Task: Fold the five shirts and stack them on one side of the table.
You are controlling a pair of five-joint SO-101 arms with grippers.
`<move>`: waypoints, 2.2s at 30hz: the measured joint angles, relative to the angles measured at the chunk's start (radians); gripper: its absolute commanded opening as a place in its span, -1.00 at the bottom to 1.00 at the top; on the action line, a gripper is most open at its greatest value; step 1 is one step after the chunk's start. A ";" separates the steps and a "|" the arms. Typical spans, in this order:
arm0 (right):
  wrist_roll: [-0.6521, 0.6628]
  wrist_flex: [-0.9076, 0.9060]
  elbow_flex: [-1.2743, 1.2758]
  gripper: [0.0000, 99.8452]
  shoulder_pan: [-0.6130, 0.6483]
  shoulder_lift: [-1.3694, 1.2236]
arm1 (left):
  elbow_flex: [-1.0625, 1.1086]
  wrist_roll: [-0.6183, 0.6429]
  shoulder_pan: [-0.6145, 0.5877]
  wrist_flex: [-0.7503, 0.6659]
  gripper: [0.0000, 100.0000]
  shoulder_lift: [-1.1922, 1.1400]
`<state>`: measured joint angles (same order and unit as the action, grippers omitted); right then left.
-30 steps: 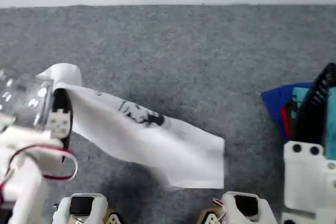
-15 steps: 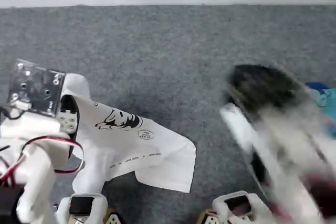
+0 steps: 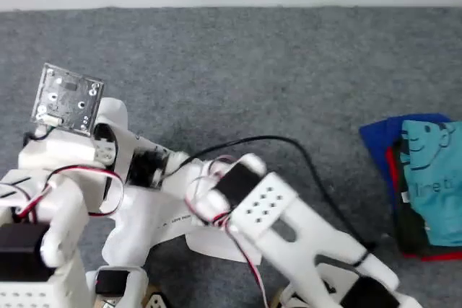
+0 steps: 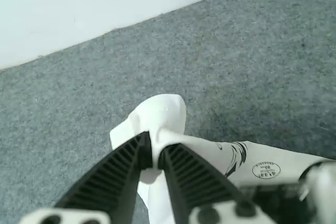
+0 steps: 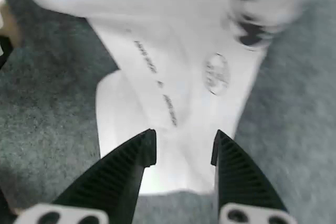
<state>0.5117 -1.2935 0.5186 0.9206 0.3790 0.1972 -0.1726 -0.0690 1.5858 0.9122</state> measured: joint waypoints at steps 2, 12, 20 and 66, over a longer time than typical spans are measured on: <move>0.000 0.058 0.048 -0.63 0.003 -0.049 | 0.020 0.000 0.000 -0.018 -0.97 0.002; 0.000 0.296 0.141 -0.63 -0.031 -0.362 | 0.031 0.000 0.000 -0.025 -0.97 0.009; 0.002 0.451 0.130 -1.00 -0.163 -0.431 | 0.031 0.000 0.000 -0.025 -0.97 0.009; -0.029 -0.160 0.199 -0.58 -0.269 0.287 | 0.034 0.000 0.000 -0.012 -0.97 0.009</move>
<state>0.4826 -1.4530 0.7181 0.6521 0.6659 0.2309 -0.1726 -0.0690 1.5735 0.9214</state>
